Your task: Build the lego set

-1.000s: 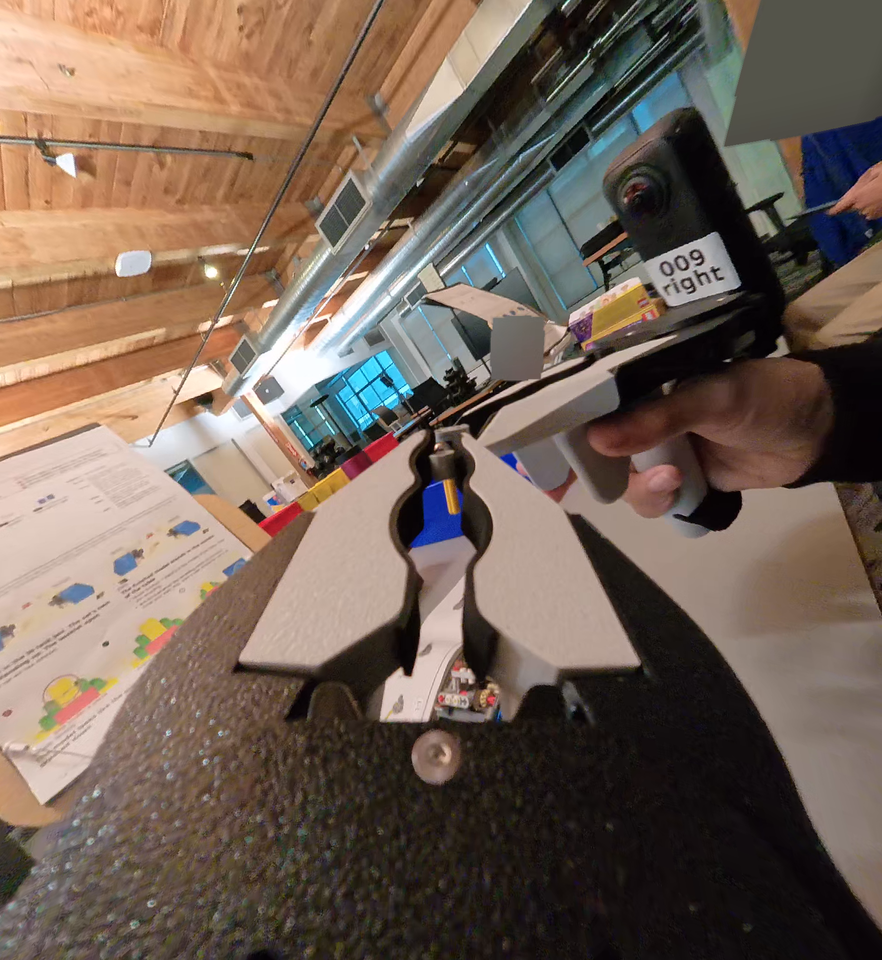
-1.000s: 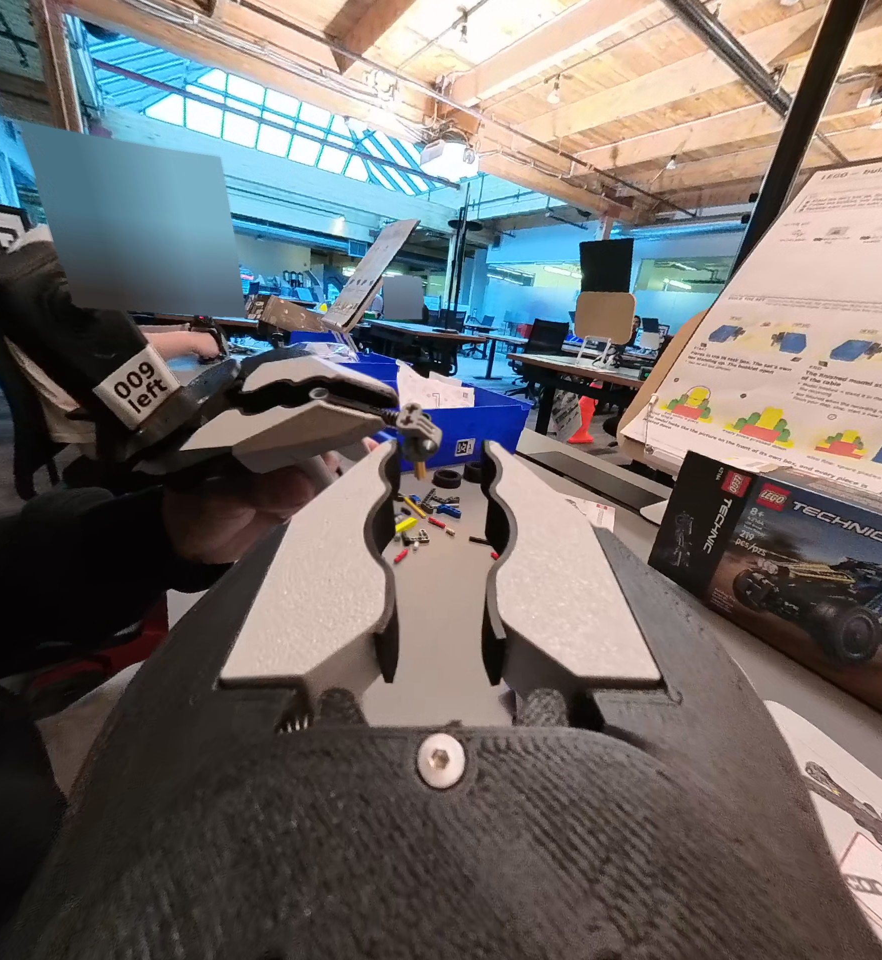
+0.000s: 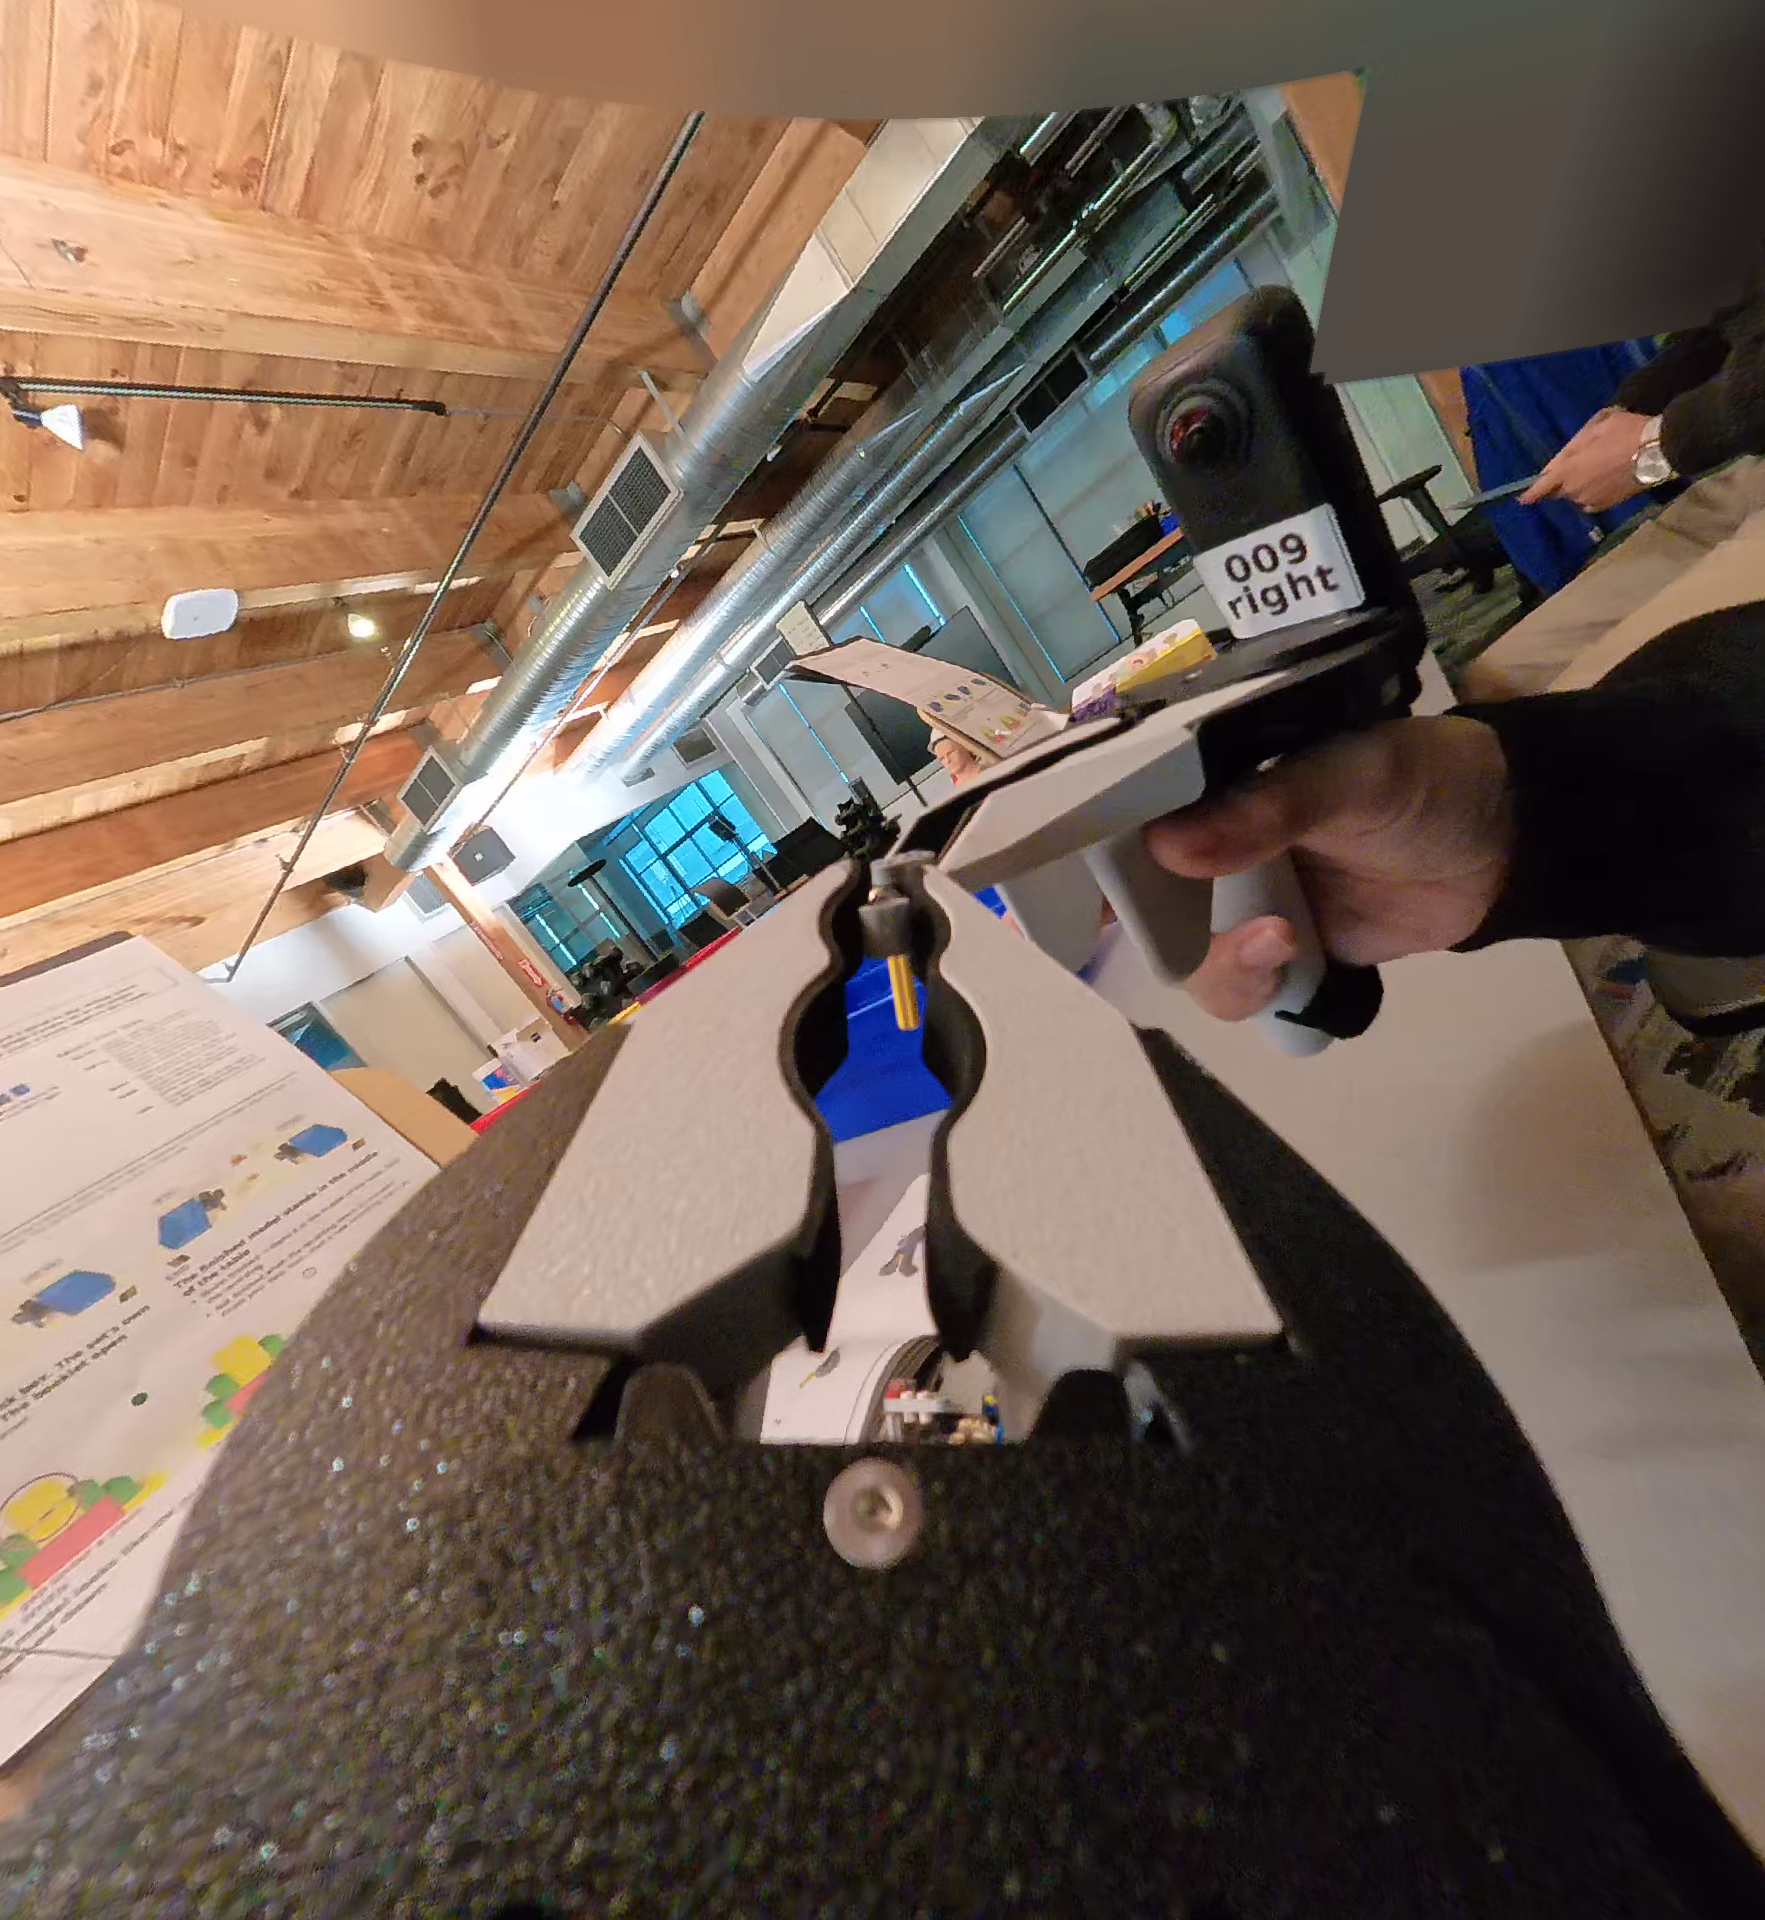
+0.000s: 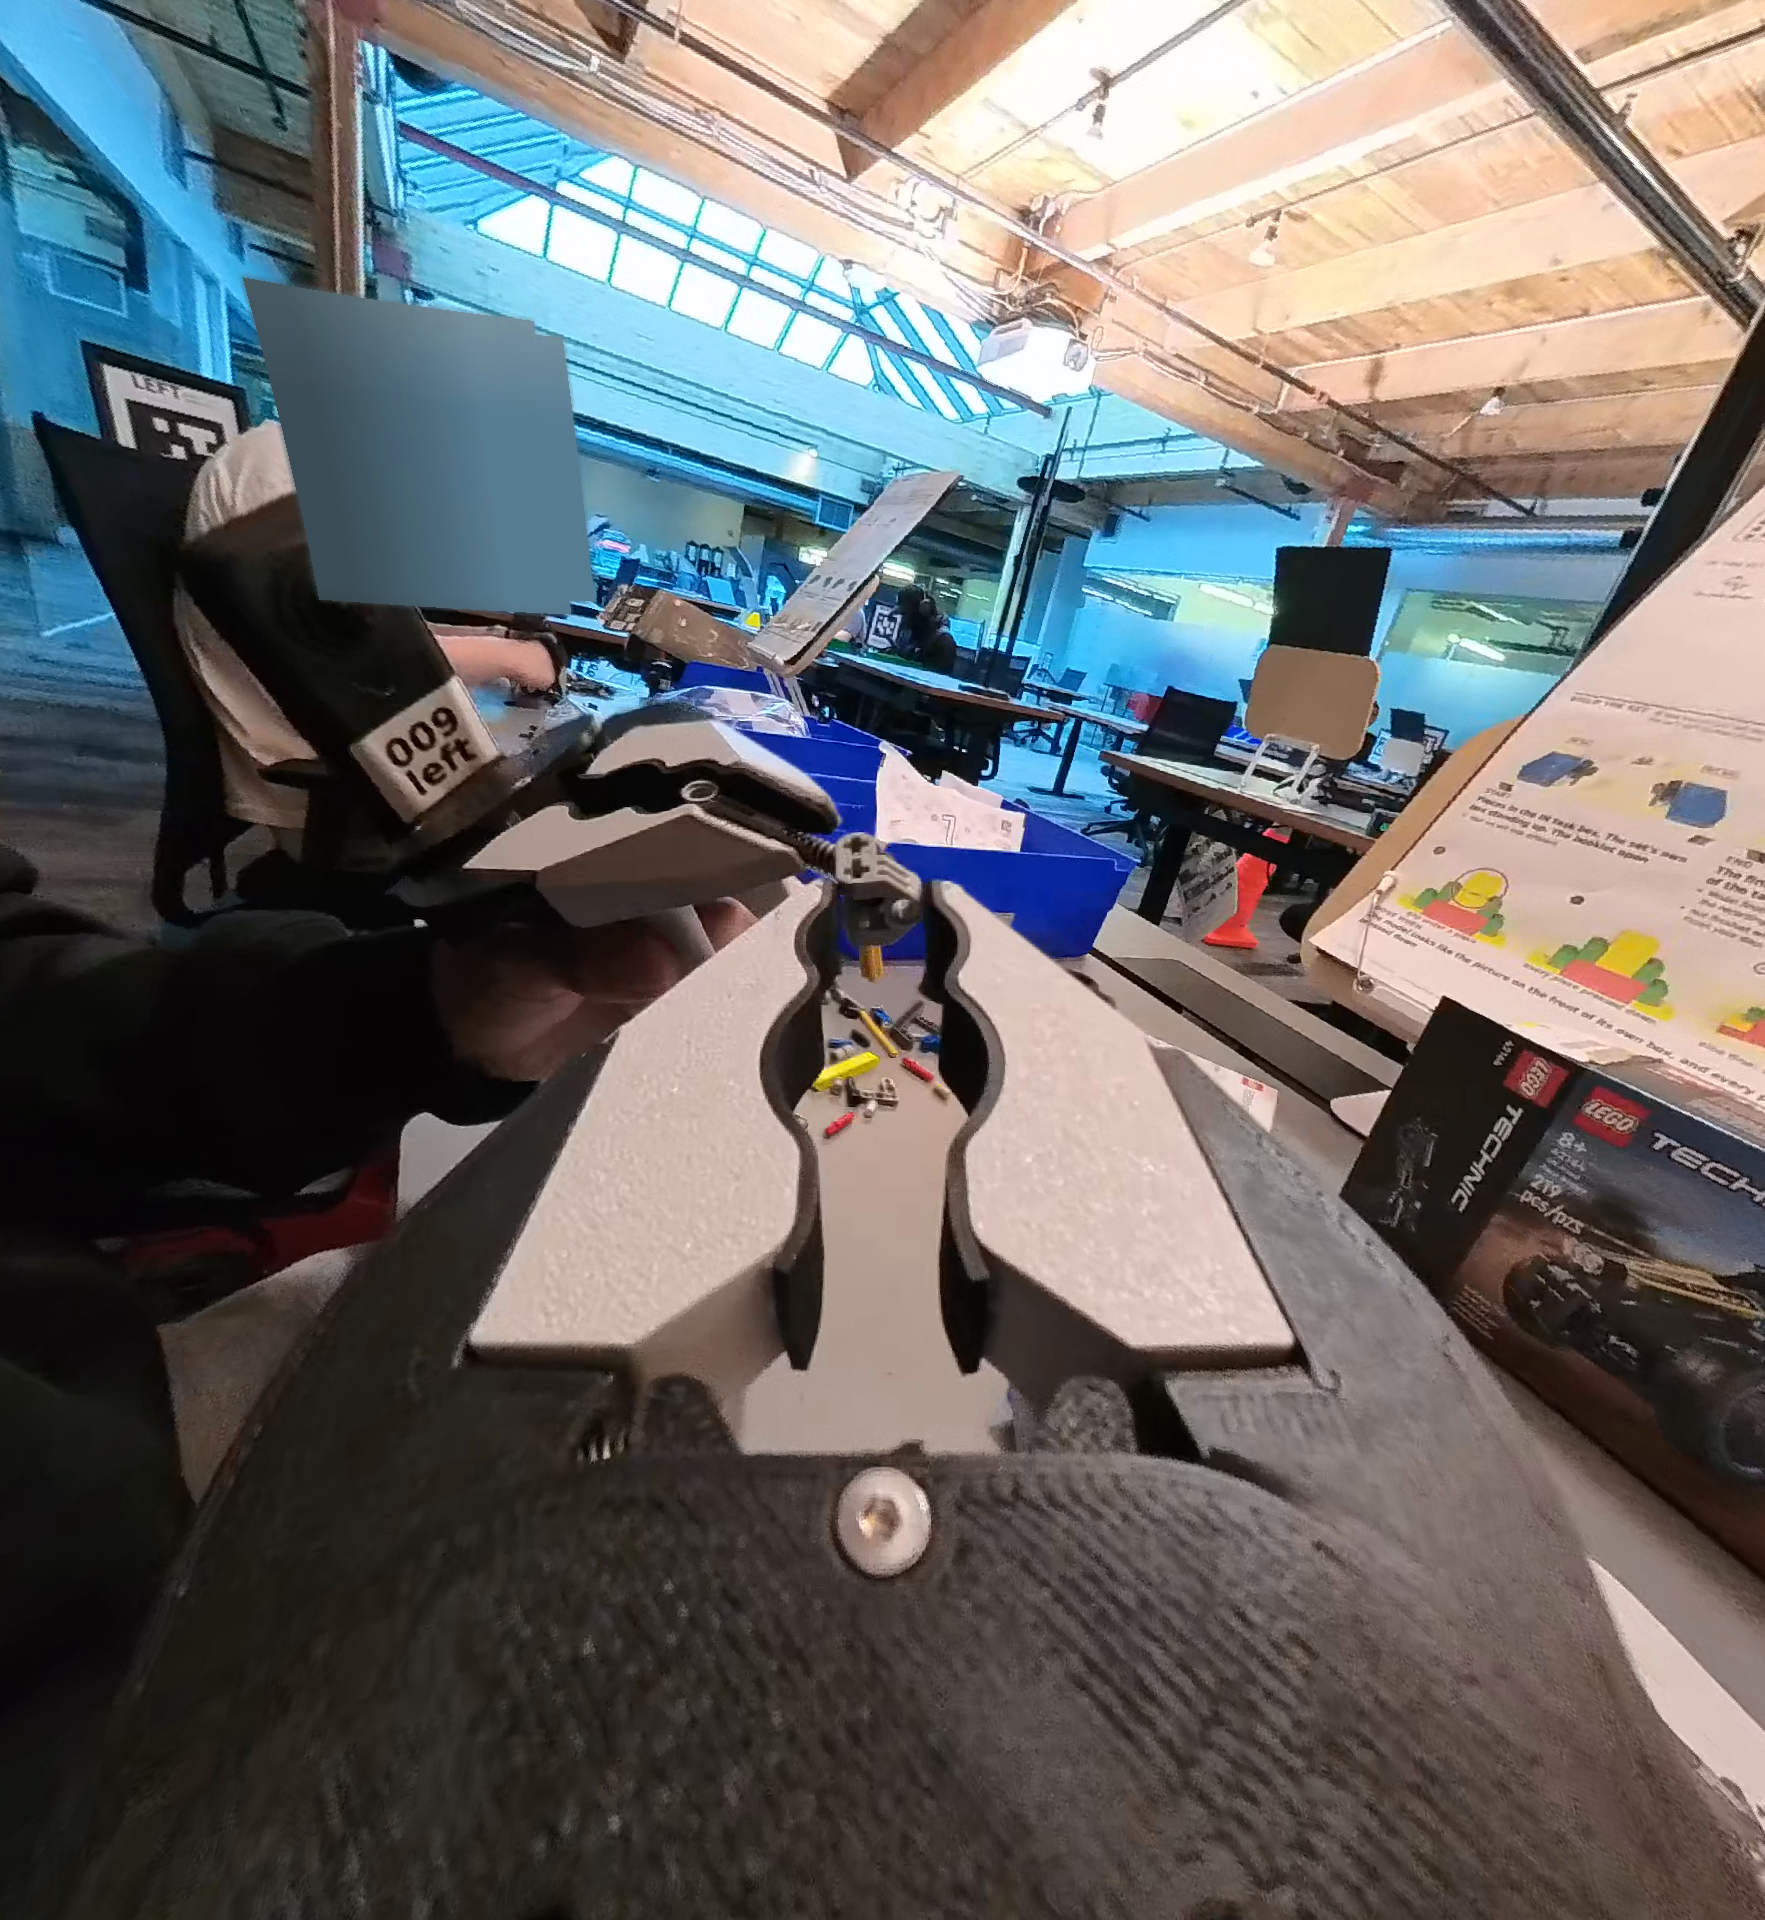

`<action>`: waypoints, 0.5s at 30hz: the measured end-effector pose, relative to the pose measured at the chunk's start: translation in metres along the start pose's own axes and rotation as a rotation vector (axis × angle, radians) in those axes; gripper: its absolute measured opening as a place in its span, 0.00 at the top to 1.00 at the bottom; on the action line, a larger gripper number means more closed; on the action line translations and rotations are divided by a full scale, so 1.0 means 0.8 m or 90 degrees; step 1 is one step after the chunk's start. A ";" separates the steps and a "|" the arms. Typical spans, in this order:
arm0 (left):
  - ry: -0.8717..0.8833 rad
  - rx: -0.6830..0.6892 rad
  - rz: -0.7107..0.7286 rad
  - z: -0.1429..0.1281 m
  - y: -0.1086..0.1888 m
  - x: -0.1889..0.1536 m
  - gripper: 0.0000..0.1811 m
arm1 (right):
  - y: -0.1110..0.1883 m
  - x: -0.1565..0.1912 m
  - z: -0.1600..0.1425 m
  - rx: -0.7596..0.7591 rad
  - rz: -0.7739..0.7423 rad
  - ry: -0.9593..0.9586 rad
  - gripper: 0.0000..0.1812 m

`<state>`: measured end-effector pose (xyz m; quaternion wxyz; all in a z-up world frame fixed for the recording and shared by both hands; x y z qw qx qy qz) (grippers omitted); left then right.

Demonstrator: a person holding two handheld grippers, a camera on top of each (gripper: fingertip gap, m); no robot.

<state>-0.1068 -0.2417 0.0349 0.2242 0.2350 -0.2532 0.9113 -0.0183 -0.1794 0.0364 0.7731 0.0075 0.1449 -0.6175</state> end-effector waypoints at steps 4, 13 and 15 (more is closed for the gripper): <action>0.017 -0.003 -0.025 0.000 0.000 -0.003 0.97 | 0.000 0.004 -0.002 0.007 0.034 0.013 0.85; 0.095 -0.025 -0.097 0.002 0.002 -0.009 0.97 | 0.019 0.004 -0.001 -0.004 0.138 0.001 0.88; 0.123 -0.030 -0.123 0.002 0.002 -0.011 0.97 | 0.020 0.006 -0.004 0.007 0.153 0.012 0.87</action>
Point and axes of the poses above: each gripper's, where its closed fingertips meet, y back along the fingers, z out of its top, x = y × z across the jaws, the point moved 6 cm from there along y, back along the fingers, and after that the axes turned 5 degrees about z, right-handed, at the moved point
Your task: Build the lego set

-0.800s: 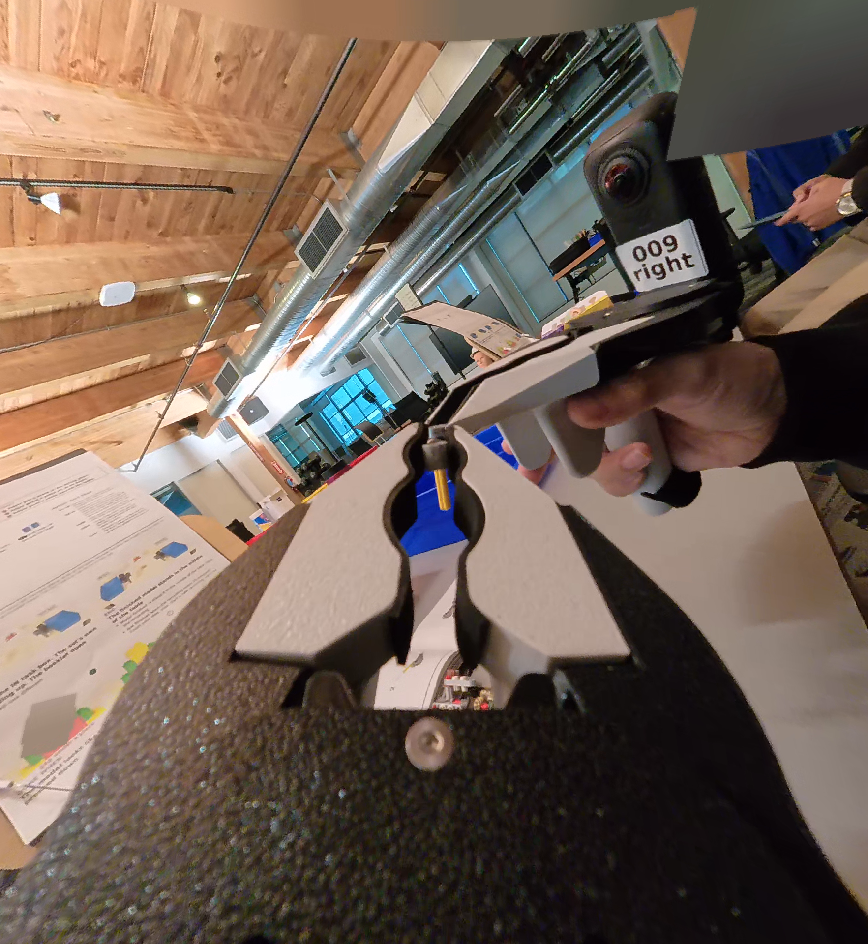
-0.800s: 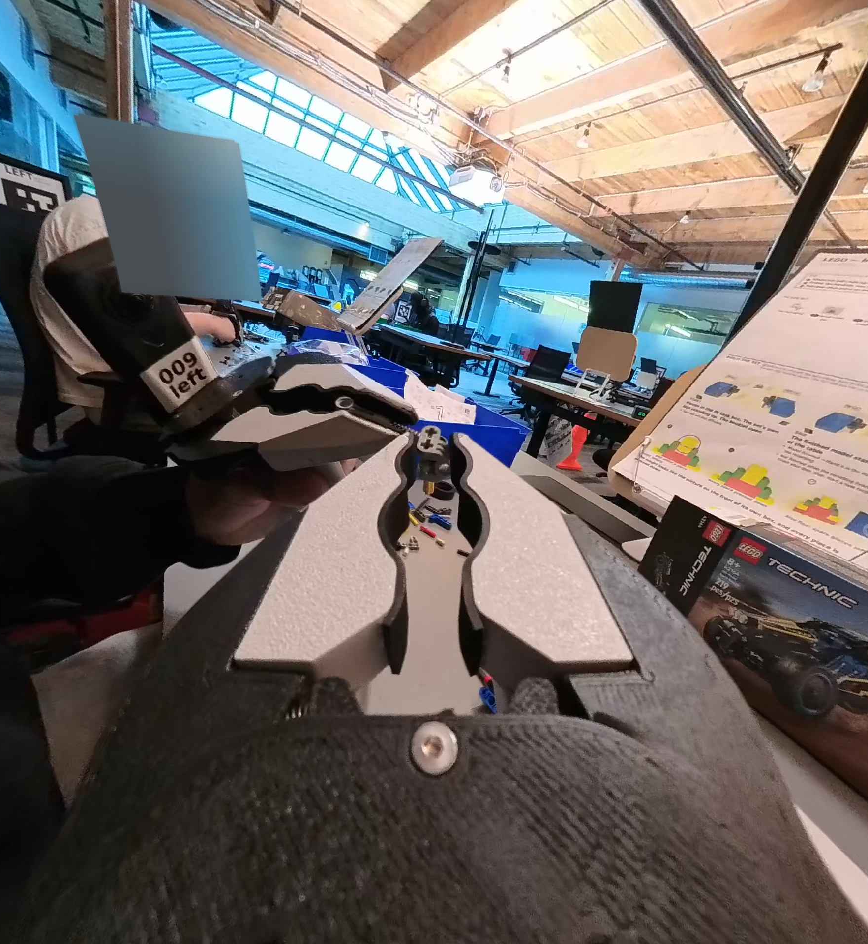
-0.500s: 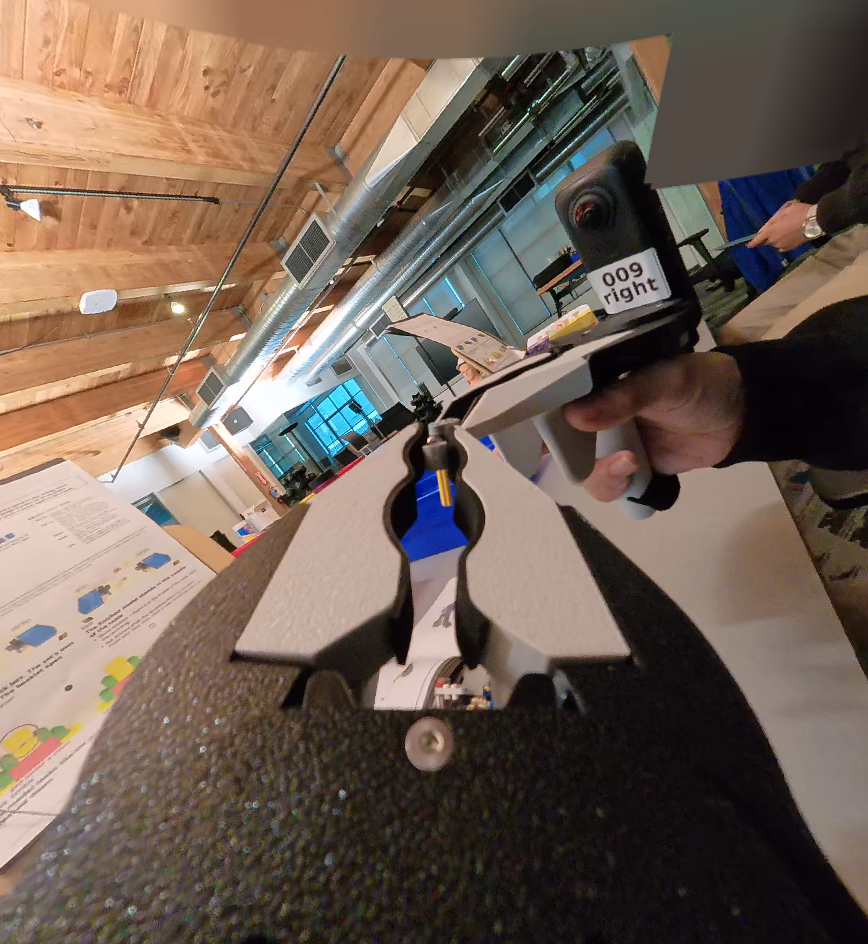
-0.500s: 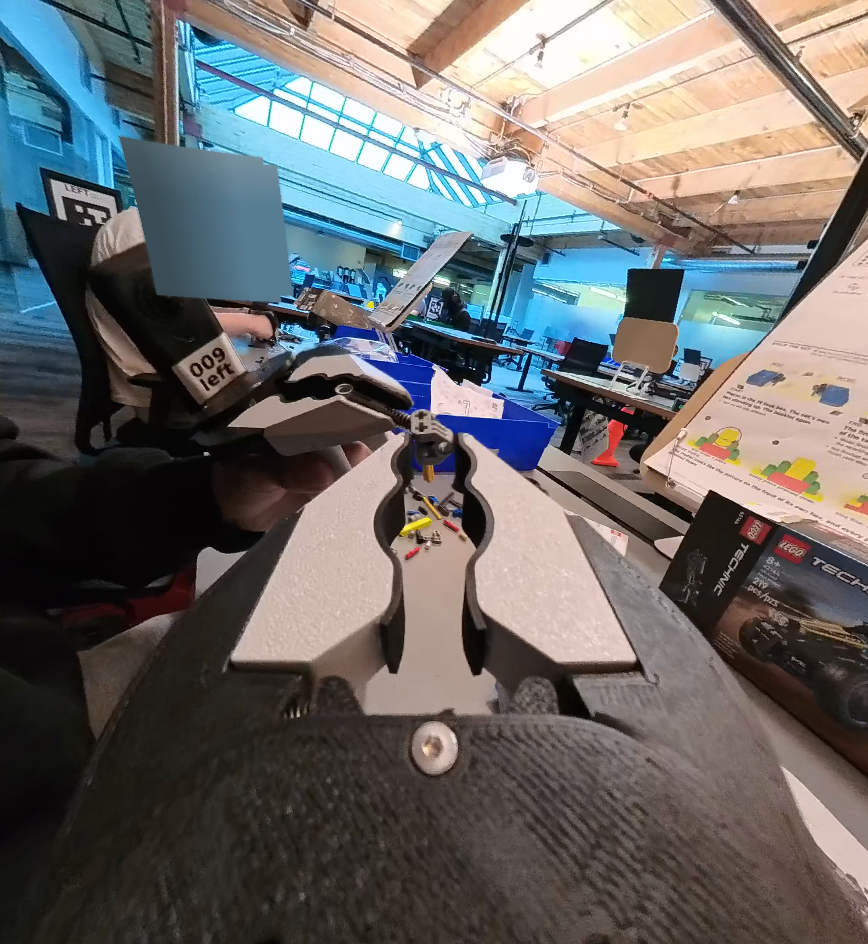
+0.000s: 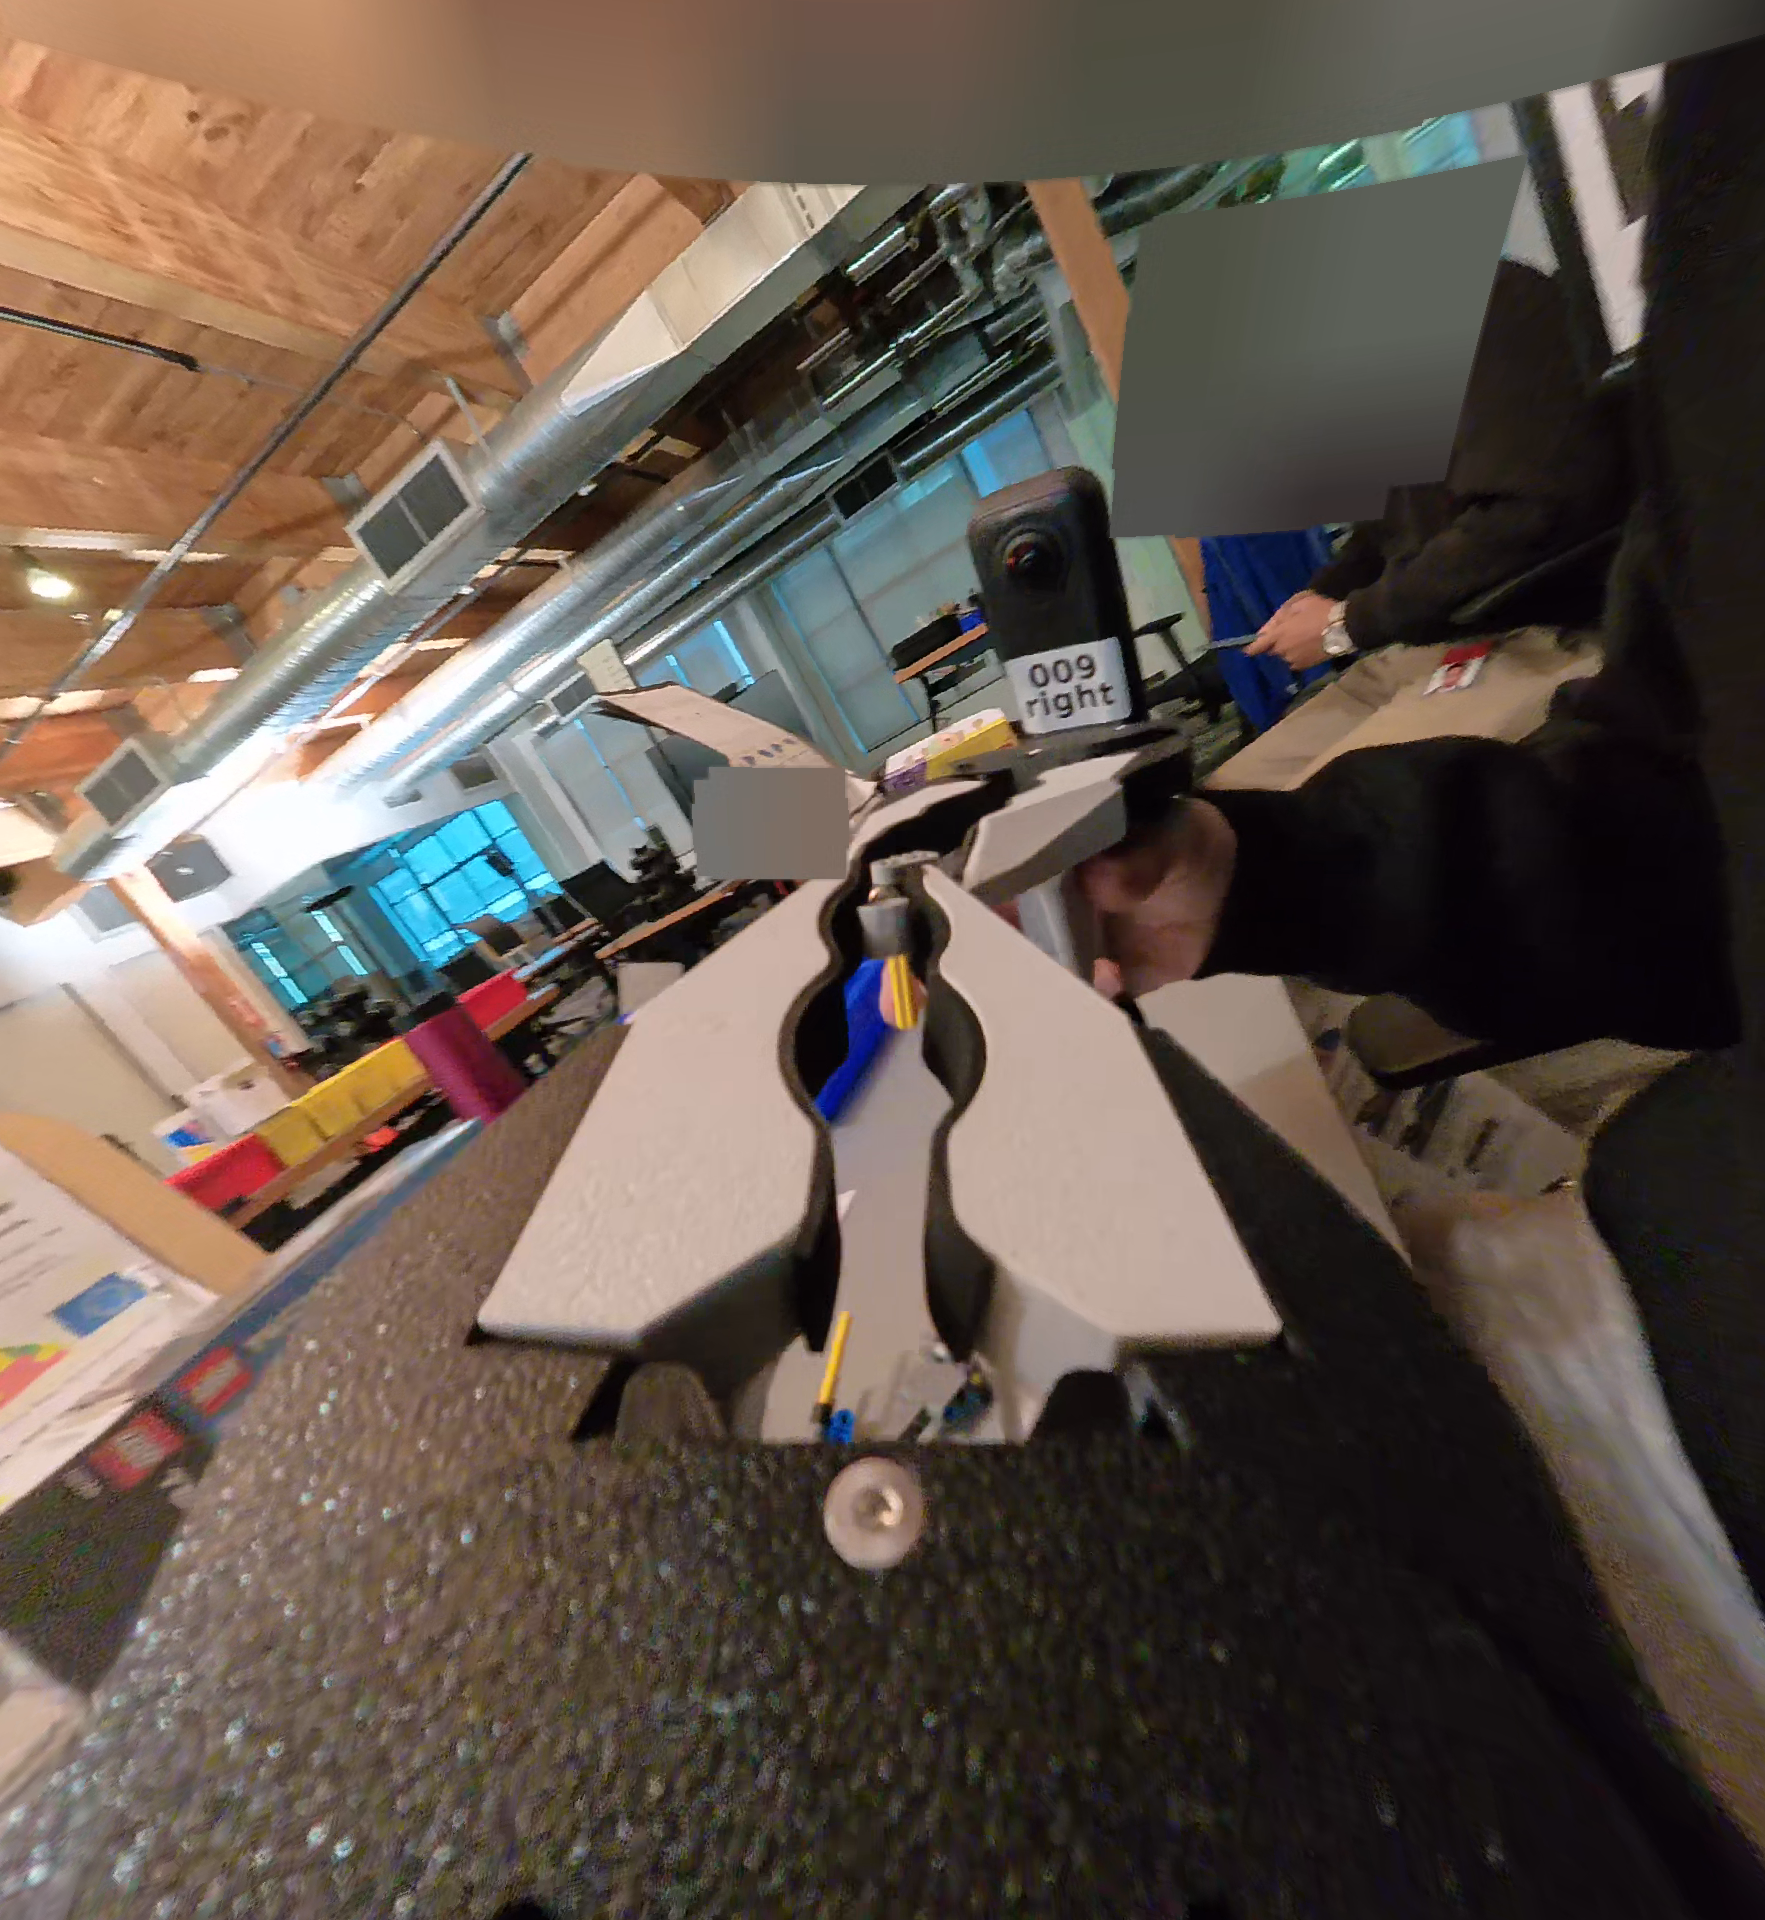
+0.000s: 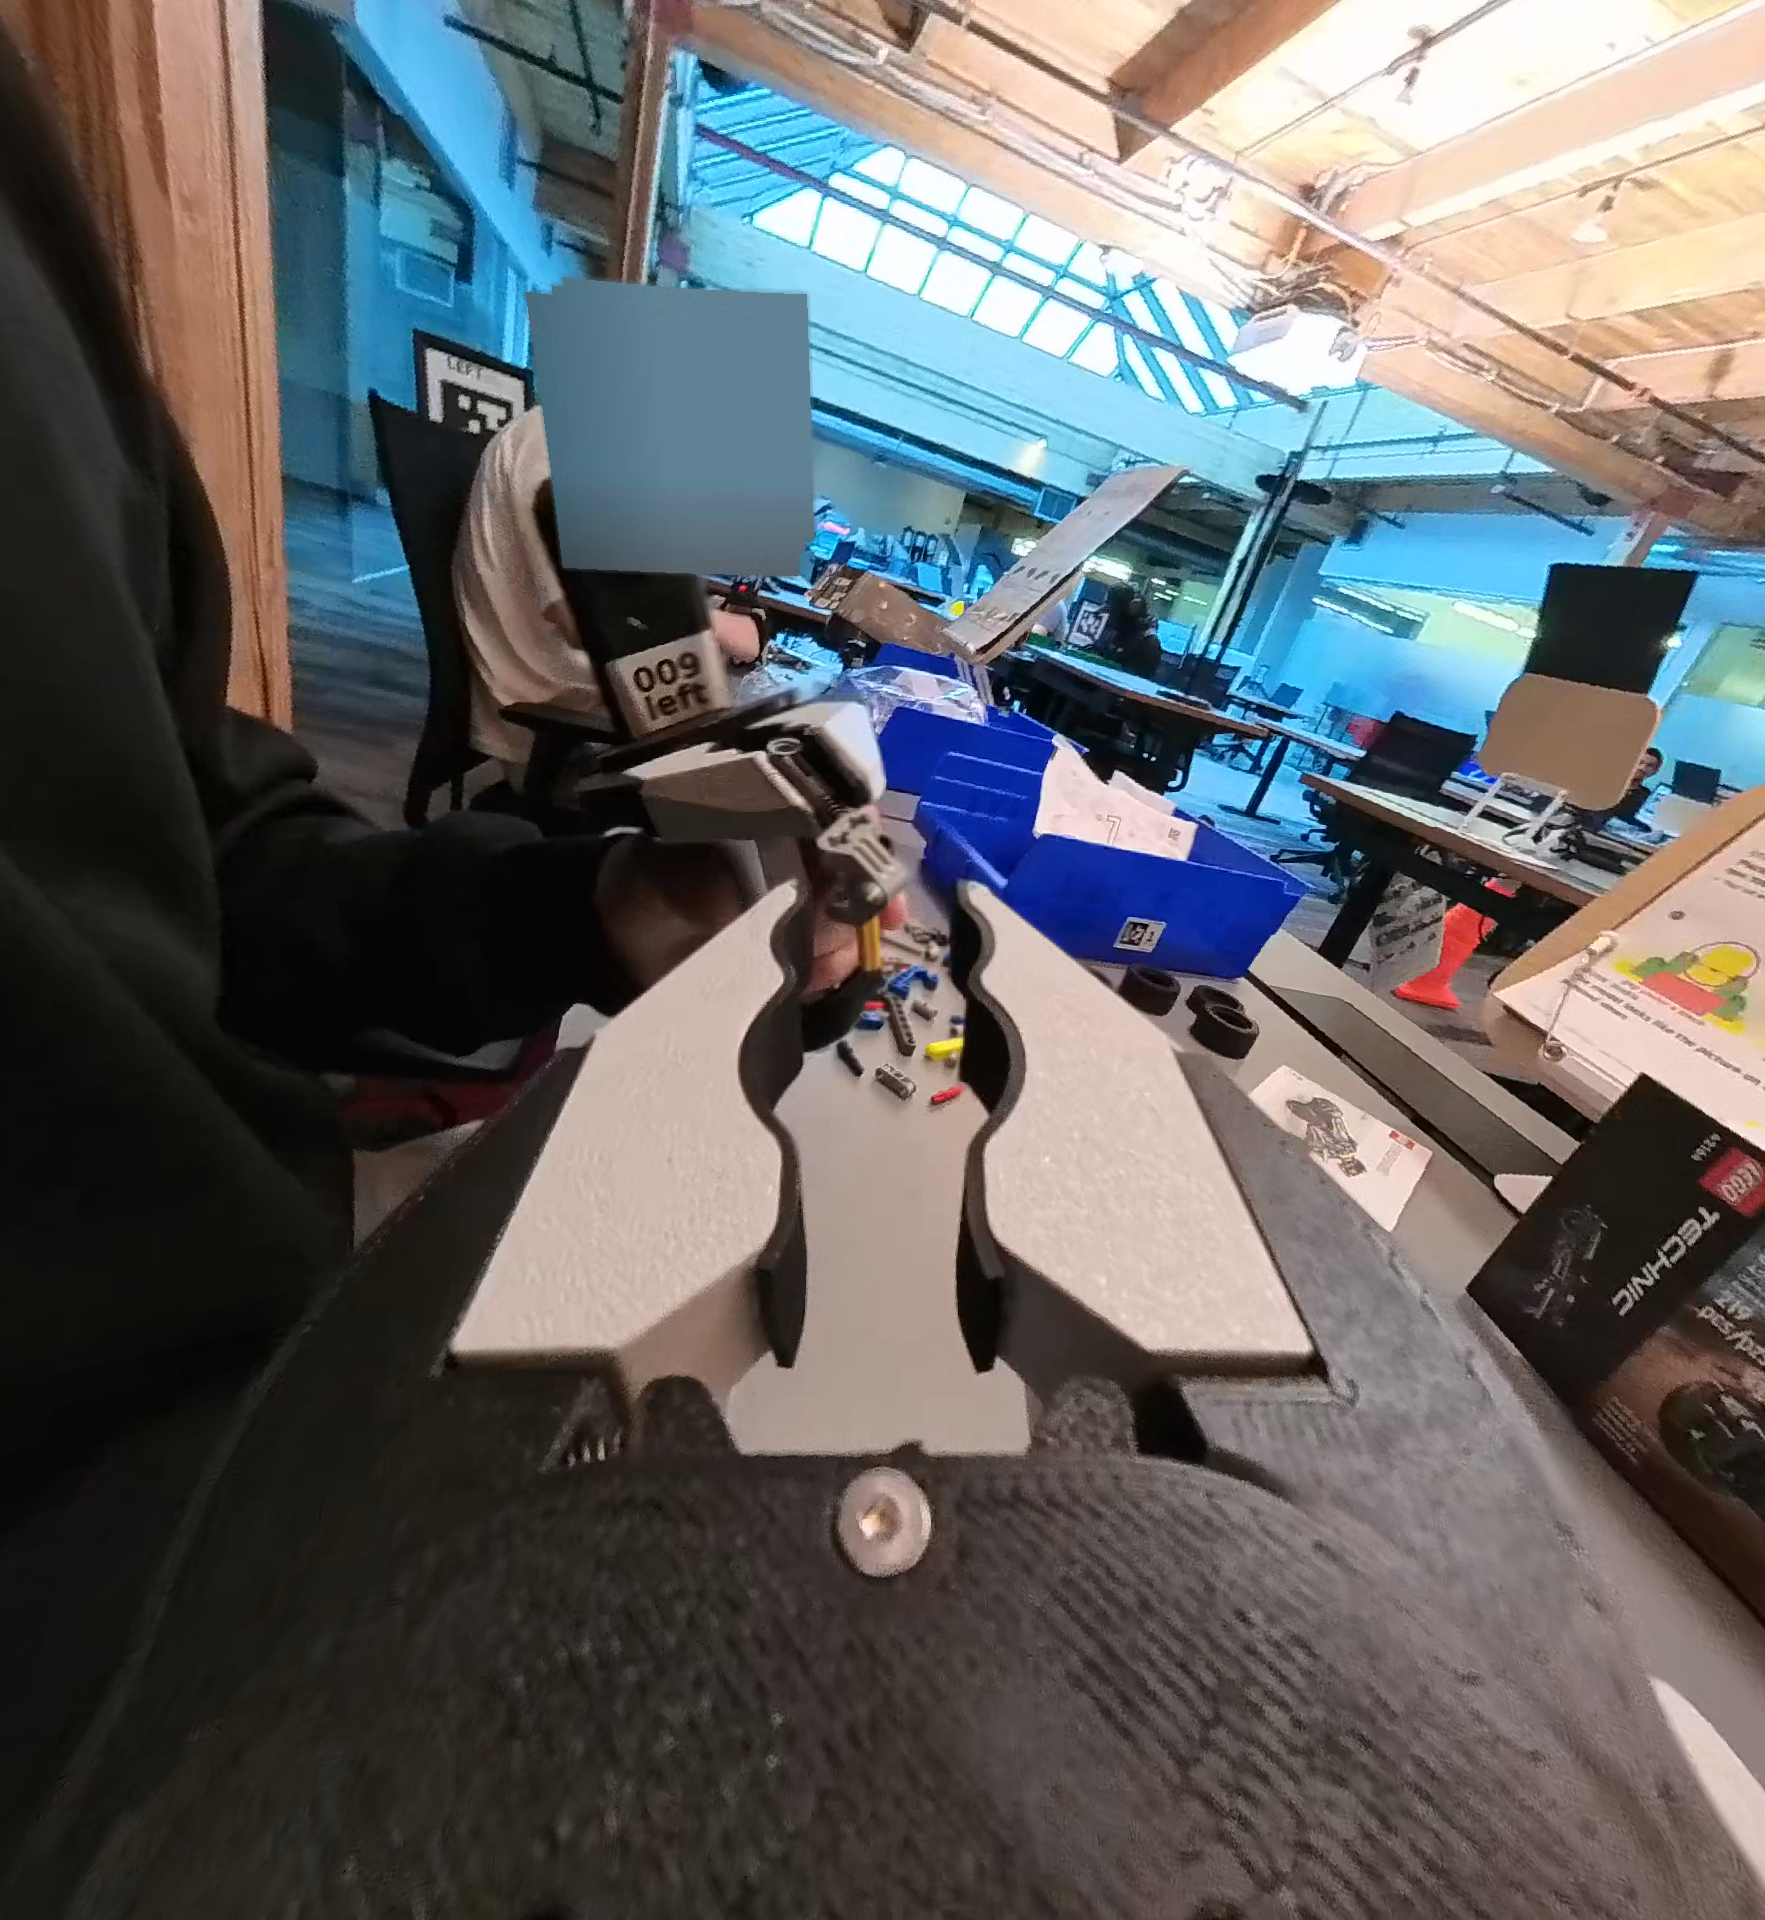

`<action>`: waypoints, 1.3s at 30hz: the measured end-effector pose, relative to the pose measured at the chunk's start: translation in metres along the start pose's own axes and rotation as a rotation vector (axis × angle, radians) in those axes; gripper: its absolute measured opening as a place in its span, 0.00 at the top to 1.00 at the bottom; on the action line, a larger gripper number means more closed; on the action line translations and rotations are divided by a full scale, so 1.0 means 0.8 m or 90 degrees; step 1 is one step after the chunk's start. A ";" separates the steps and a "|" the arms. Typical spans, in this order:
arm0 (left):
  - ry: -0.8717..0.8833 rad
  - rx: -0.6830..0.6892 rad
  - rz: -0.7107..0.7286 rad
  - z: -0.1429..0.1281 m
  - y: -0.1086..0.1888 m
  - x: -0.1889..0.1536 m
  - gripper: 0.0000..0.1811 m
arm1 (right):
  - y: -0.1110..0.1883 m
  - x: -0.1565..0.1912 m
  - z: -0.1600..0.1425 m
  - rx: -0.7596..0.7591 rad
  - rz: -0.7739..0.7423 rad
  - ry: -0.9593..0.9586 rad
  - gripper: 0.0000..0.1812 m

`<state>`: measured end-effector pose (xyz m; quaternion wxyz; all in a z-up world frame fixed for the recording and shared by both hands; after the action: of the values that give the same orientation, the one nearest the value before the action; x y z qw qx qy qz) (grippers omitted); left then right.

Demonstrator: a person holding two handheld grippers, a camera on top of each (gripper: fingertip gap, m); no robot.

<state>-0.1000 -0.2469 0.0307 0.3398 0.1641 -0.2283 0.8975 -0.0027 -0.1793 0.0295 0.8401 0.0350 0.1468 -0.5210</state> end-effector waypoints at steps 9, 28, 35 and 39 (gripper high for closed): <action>0.019 -0.001 0.023 -0.002 0.000 0.005 0.97 | -0.005 0.000 0.004 0.008 -0.052 0.073 0.96; 0.011 0.013 0.092 -0.006 0.002 0.016 0.97 | -0.016 -0.011 -0.003 -0.039 -0.123 -0.011 0.96; 0.010 0.025 0.067 -0.010 0.003 0.012 0.97 | -0.014 -0.008 0.000 0.001 -0.109 0.019 0.88; 0.000 0.029 0.054 -0.010 0.001 0.009 0.97 | -0.016 -0.002 0.002 0.029 -0.096 0.052 0.90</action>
<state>-0.1072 -0.2393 0.0270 0.2976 0.1618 -0.2141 0.9162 -0.0141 -0.1839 0.0325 0.7907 0.0643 0.1710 -0.5844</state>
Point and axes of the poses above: each gripper's, where its closed fingertips meet, y back along the fingers, z out of its top, x = y × z across the jaws, the point moved 6 cm from there along y, back along the fingers, and after that the axes turned 5 degrees about z, right-handed, at the moved point
